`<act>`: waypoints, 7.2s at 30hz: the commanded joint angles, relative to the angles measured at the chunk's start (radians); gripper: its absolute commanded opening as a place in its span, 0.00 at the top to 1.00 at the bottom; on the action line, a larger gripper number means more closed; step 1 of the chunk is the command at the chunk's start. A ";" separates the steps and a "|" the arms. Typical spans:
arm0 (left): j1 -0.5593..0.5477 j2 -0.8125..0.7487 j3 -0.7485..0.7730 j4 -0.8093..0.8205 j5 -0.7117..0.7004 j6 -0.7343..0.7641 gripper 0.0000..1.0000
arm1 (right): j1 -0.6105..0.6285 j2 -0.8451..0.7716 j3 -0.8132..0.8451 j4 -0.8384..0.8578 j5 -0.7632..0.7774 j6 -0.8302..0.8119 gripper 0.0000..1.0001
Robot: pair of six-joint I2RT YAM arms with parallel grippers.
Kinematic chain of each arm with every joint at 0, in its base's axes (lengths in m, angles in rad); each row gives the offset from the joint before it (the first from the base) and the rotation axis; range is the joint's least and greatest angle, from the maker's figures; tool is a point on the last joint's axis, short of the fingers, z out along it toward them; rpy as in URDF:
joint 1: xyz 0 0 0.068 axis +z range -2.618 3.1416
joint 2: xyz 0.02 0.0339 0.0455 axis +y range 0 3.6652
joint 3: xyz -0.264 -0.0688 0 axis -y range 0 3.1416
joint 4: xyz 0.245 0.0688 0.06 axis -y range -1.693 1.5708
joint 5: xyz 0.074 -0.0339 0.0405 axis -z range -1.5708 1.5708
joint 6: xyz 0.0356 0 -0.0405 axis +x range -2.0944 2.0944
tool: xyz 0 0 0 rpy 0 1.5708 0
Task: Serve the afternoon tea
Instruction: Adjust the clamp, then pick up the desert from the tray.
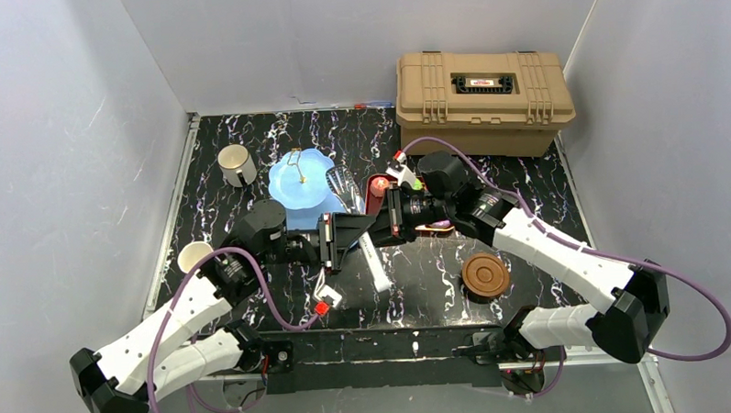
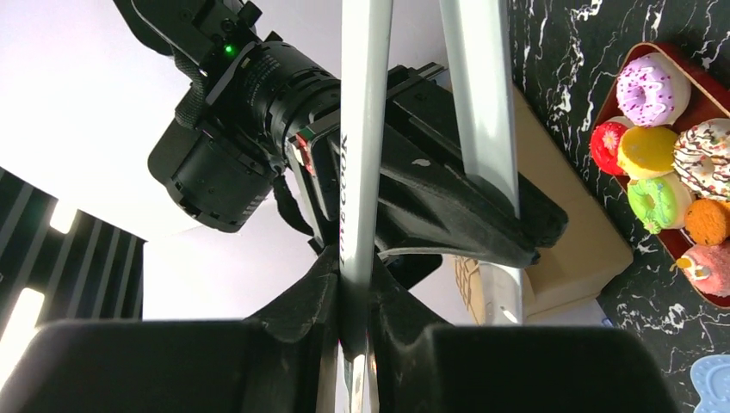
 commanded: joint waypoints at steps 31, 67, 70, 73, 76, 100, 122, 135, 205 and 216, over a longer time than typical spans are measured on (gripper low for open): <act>-0.009 0.065 0.329 0.094 0.162 -0.027 1.00 | -0.040 0.001 -0.354 0.082 0.086 0.021 0.99; -0.009 0.143 0.486 0.161 0.169 -0.006 1.00 | -0.046 -0.004 -0.517 0.095 0.081 0.011 0.99; -0.009 0.130 0.454 0.162 0.172 -0.013 1.00 | -0.046 -0.001 -0.479 0.096 0.083 0.003 0.99; -0.009 0.102 0.396 0.161 0.174 -0.033 1.00 | -0.049 0.010 -0.405 0.088 0.082 -0.016 0.99; -0.009 0.066 0.315 0.161 0.180 -0.052 0.91 | -0.049 0.033 -0.320 0.070 0.067 -0.054 0.99; -0.011 -0.057 0.331 -0.846 -0.099 -0.021 0.02 | -0.101 0.230 0.319 -0.742 0.477 -0.637 0.99; -0.175 0.231 0.269 -0.443 -0.316 -0.255 0.26 | -0.100 0.232 0.447 -0.815 0.432 -0.682 0.99; -0.211 0.331 0.305 -0.370 -0.454 -0.475 0.47 | -0.100 0.214 0.448 -0.772 0.386 -0.660 0.99; -0.204 0.243 0.173 -0.092 -0.408 -0.624 0.52 | -0.069 -0.115 0.082 -0.367 0.298 -0.768 0.38; -0.202 0.176 0.172 -0.120 -0.469 -0.678 0.16 | -0.069 -0.088 0.045 -0.422 0.450 -0.740 0.38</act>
